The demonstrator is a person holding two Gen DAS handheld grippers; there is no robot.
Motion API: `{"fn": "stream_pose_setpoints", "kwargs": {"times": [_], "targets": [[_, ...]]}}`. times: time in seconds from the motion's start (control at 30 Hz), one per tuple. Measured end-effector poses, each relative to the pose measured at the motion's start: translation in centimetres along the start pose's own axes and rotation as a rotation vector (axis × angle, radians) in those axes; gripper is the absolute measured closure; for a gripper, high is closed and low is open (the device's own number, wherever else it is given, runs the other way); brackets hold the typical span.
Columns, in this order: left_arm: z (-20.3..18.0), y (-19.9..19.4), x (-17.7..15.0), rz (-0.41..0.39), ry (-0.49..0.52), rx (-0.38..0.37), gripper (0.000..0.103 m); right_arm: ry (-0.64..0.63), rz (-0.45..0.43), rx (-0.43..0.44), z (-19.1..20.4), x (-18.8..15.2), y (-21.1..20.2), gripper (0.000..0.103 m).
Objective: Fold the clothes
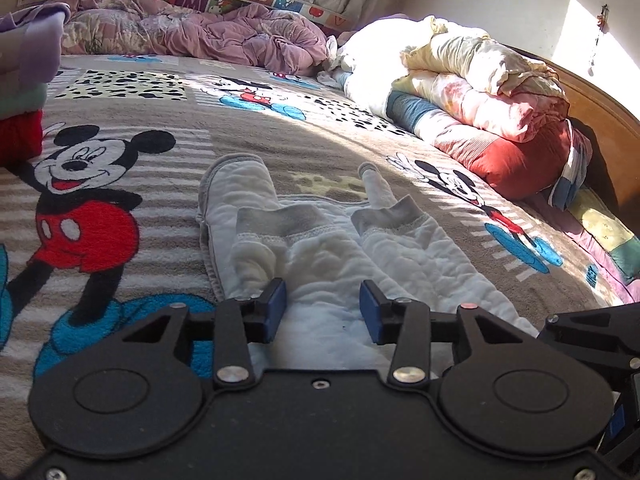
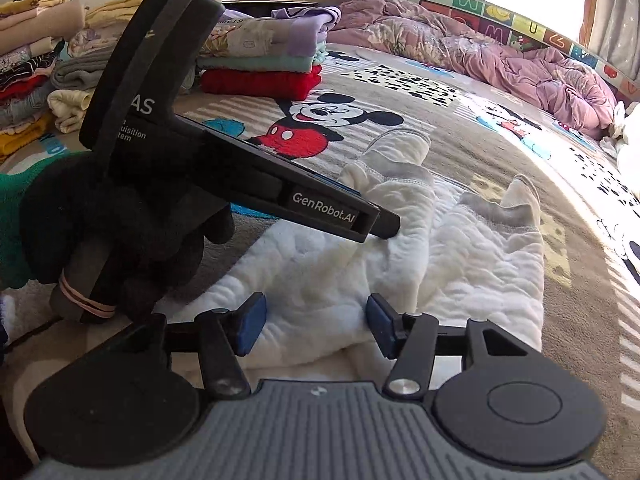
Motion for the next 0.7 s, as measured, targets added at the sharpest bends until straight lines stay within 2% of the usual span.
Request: {"fn": "stream_pose_setpoints", "kwargs": {"times": [0.07, 0.17, 0.23, 0.3, 0.4, 0.5, 0.6, 0.7], "targets": [[0.2, -1.4, 0.4, -0.033, -0.044, -0.016, 0.048, 0.090, -0.064, 0.043, -1.3, 0.4, -3.0, 0.047], [0.6, -4.0, 0.1, -0.055, -0.154, -0.035, 0.042, 0.220, -0.143, 0.005, -5.0, -0.7, -7.3, 0.045], [0.6, -5.3, -0.7, -0.048, -0.238, -0.066, 0.036, 0.348, -0.173, -0.027, -8.3, -2.9, -9.5, 0.040], [0.2, -6.1, -1.8, -0.023, -0.302, -0.065, 0.035, 0.534, -0.192, -0.005, -11.3, -5.6, -10.6, 0.039], [-0.5, -7.0, -3.6, 0.021, -0.389, -0.048, 0.035, 0.844, -0.257, 0.097, -14.8, -10.2, -11.2, 0.036], [-0.6, -7.9, -6.0, 0.059, -0.503, -0.050, 0.035, 1.044, -0.301, 0.215, -15.9, -13.0, -10.6, 0.031], [-0.8, -8.7, -8.0, 0.076, -0.612, -0.069, 0.035, 1.161, -0.295, 0.330, -15.7, -14.2, -8.9, 0.031], [-1.1, -9.1, -8.8, 0.076, -0.680, -0.063, 0.035, 1.147, -0.277, 0.359, -15.3, -13.8, -8.0, 0.031]]}}
Point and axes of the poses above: each gripper's, at about its wrist camera, not at the fingertips, and y roughly the way its jaws point, z to its left, x to its top, the point moved 8 cm from there along y, roughly the way its jaws point, and after that the axes turned 5 degrees about y, right-handed, at the moved point
